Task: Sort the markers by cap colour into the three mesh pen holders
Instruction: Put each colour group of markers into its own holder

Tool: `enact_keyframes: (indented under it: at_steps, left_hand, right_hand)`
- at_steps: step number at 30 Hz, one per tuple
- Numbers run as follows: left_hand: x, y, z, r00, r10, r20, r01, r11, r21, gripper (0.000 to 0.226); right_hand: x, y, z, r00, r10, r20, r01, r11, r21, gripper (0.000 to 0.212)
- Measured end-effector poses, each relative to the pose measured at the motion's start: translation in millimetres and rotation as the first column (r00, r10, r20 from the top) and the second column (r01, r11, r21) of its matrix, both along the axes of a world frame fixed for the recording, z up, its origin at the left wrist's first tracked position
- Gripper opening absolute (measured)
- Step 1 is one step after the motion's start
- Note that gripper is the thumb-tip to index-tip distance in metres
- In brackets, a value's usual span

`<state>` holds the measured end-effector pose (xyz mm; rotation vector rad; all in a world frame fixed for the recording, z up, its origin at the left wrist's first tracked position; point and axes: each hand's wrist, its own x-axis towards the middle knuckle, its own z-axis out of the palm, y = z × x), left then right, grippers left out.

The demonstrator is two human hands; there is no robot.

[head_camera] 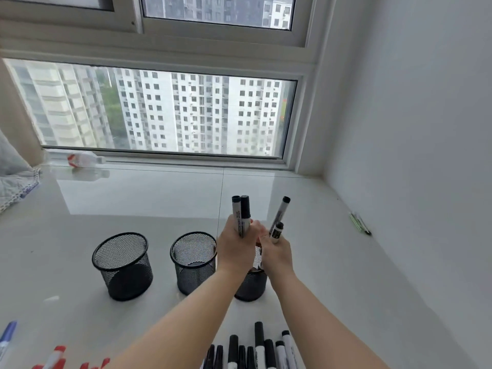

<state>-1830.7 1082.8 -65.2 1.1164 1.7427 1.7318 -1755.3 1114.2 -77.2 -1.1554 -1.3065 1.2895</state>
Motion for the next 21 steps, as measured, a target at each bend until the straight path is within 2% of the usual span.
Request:
enact_keyframes:
  at_steps: [3, 5, 10, 15, 19, 21]
  left_hand:
    - [2, -2, -13, 0.993, 0.028, -0.113, -0.031, 0.999, -0.023, 0.018]
    - [5, -4, -20, 0.994, 0.040, -0.106, -0.046, 0.998, -0.050, 0.020]
    - [10, -6, -34, 0.989, -0.002, 0.146, 0.013, 0.997, -0.071, 0.011]
    - [8, -11, -33, 0.995, -0.032, 0.092, 0.039, 0.996, -0.074, 0.027]
    - [5, -19, -27, 0.995, -0.092, 0.026, 0.095, 0.984, -0.150, 0.041]
    - [4, -29, -24, 0.994, -0.111, 0.003, 0.109, 0.975, -0.191, 0.051]
  right_hand:
    - [7, -4, -7, 0.999, -0.021, 0.033, 0.020, 0.999, 0.031, 0.037]
    - [13, -6, -8, 0.994, -0.058, 0.090, 0.052, 0.996, 0.067, 0.031]
    - [26, -9, -10, 0.985, -0.074, 0.157, 0.060, 0.994, 0.092, 0.021]
    - [25, -11, -9, 0.977, -0.099, 0.191, 0.074, 0.988, 0.138, 0.013]
    - [25, -17, -3, 0.970, -0.110, 0.216, 0.077, 0.985, 0.157, 0.008]
    - [30, -21, -2, 0.956, -0.164, 0.244, 0.122, 0.977, 0.175, 0.016]
